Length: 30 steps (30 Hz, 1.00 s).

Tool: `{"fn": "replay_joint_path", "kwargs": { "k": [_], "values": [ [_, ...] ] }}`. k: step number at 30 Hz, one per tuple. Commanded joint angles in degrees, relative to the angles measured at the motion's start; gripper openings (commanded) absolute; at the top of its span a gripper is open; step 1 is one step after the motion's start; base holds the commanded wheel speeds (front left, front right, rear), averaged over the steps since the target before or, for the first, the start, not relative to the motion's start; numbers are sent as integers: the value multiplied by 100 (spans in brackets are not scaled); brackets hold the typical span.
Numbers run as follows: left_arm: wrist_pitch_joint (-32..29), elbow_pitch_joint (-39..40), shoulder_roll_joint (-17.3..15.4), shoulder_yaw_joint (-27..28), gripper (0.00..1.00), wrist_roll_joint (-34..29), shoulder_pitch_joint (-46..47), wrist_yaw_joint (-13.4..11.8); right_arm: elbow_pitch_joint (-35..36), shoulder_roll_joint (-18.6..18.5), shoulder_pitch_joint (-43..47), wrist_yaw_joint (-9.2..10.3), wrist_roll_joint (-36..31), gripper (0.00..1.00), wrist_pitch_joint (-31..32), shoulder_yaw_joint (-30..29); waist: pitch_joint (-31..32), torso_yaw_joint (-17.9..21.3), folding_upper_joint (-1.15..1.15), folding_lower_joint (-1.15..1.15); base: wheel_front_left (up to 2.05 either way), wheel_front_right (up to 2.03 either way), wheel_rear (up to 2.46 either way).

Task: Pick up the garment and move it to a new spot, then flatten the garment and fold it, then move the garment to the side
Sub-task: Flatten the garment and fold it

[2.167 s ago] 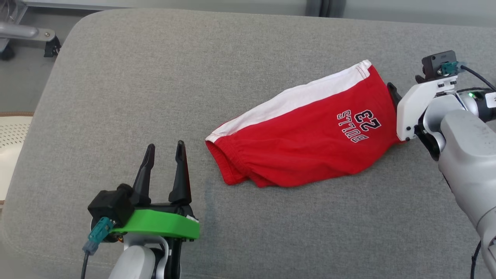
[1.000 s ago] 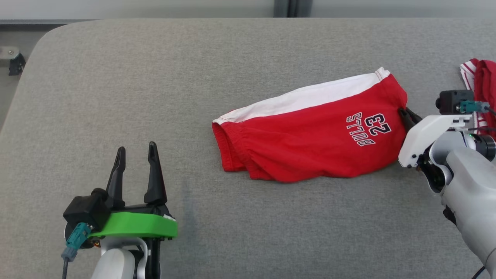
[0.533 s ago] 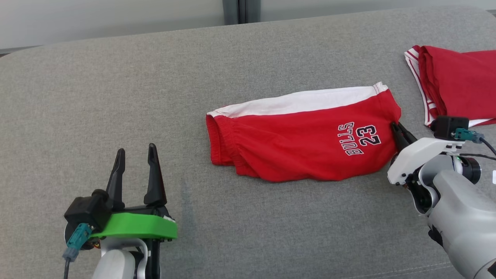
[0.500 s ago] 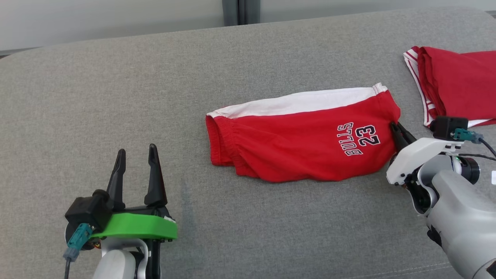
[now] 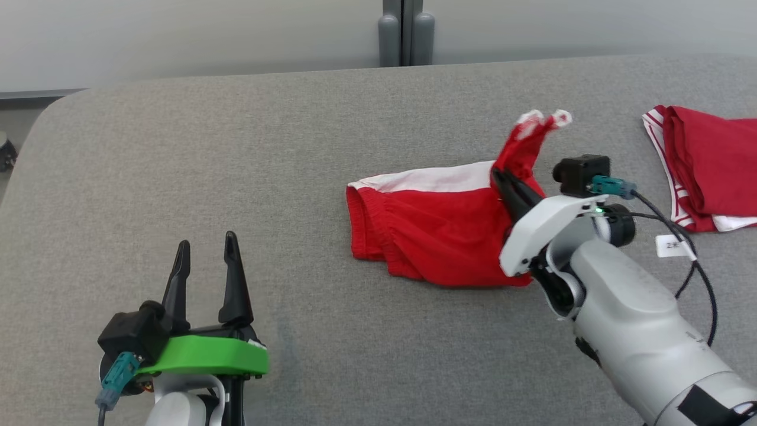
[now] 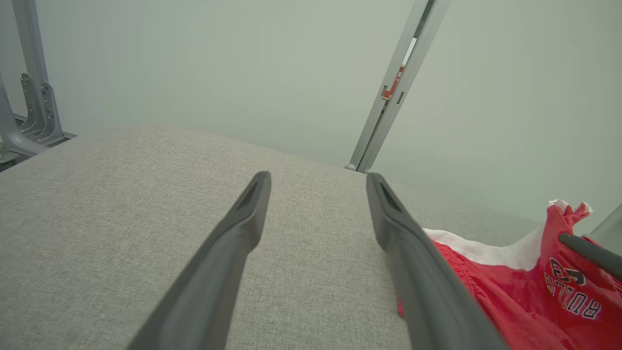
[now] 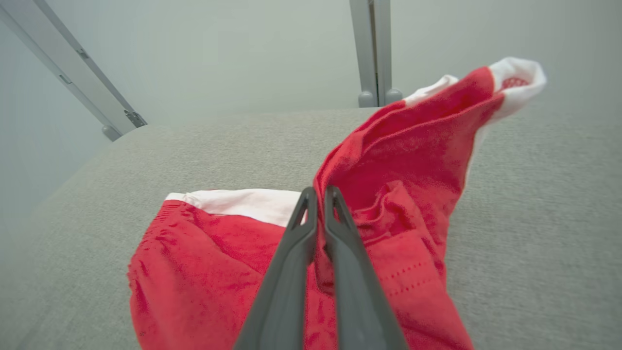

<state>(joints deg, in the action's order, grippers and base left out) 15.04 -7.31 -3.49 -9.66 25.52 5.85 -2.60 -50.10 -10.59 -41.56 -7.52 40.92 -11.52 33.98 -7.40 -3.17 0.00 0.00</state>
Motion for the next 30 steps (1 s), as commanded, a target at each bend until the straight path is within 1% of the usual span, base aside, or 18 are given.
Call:
{"fn": "replay_joint_path", "kwargs": {
  "k": [1, 7, 12, 18, 19, 20, 25, 30],
  "values": [
    [18, 44, -4, 29, 100, 40, -99, -24, 99, 117, -50, 8, -51, 0, 87, 100, 86, -175, 0, 0, 0, 0, 0],
    [18, 65, 15, 6, 100, 70, -90, -1, 191, 501, -84, 8, -124, 0, 473, 529, 60, -500, 0, 0, 0, 0, 0],
    [18, 41, 30, -2, 100, 74, -114, -4, 64, 622, 30, 8, -65, 0, 653, 854, 50, -720, 0, 0, 0, 0, 0],
    [18, 46, 43, 27, 100, 92, -179, -23, -100, 668, 13, 8, -60, 1, 683, 1083, 90, -775, 0, 0, 0, 0, 0],
    [18, 50, 44, 40, 100, 93, -195, -27, -99, 673, 14, 8, -55, 45, 663, 1123, 104, -759, 0, 0, 0, 0, 0],
    [18, 52, 45, 45, 100, 91, -203, -31, -72, 680, 17, 8, -44, 100, 621, 1157, 115, -739, 0, 0, 0, 0, 0],
    [18, 35, 49, -16, 100, 55, -270, 0, 238, 635, 89, 8, 14, 100, 349, 1332, 188, -548, 0, 0, 0, 0, 0],
    [18, 13, 51, -79, 100, 54, -325, 8, 604, 398, 166, 8, -27, 100, 54, 1258, 225, -386, 0, 0, 0, 0, 0]
  ]
}}
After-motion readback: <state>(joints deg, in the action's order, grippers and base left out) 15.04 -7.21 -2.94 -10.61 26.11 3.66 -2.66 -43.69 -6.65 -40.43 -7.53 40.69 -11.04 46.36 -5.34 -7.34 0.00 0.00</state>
